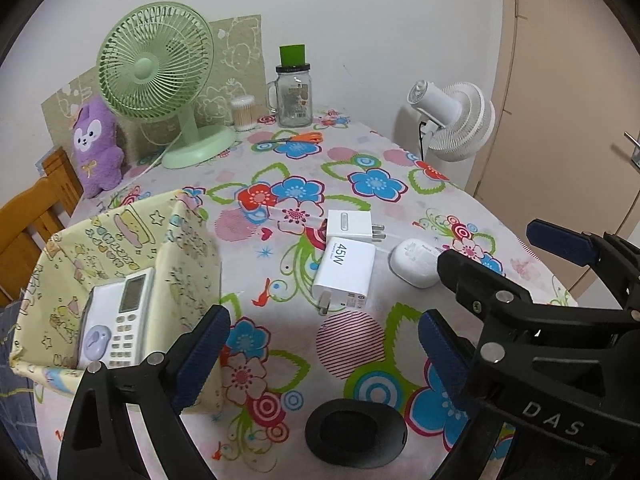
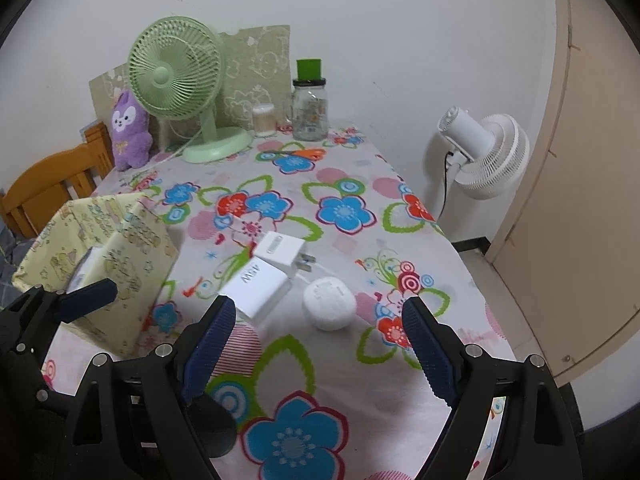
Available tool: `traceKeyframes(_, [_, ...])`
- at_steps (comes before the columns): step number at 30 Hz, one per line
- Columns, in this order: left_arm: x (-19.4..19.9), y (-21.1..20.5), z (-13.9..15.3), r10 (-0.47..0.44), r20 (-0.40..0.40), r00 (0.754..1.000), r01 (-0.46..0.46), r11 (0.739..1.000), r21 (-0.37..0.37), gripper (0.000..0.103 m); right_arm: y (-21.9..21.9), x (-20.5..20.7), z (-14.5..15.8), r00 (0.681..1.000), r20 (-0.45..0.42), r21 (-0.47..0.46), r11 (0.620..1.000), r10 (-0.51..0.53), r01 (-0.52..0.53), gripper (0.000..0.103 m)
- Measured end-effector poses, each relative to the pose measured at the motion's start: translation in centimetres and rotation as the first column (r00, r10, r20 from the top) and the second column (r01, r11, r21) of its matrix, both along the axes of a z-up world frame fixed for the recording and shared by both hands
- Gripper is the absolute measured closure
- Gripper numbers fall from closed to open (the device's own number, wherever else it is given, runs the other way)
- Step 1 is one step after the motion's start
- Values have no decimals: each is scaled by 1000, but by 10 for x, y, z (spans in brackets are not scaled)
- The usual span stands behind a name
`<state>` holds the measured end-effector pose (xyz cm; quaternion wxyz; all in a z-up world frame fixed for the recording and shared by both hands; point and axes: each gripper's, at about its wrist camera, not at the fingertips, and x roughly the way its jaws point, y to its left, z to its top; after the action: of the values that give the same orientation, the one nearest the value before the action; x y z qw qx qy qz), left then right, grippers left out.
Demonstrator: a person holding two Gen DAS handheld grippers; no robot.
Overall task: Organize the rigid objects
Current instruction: 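Withdraw both open tools from the box toward the white charger and white case, then close the left tool on the white charger while the right tool grips the white round case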
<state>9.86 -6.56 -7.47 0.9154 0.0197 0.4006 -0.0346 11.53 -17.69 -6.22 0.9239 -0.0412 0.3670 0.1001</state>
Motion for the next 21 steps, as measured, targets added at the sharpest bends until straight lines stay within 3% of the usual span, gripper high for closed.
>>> traceKeyframes(11, [9,-10,-12,50,12,999,-51,997,52,6,-14,17,-21,1000,-23,-2,1000,-21,21,16])
traceKeyframes(21, [16,-26,-19,8,-6,1000,-8,999,52,5,-21,24,-28,1000,-14,-42,999,-14,14,16])
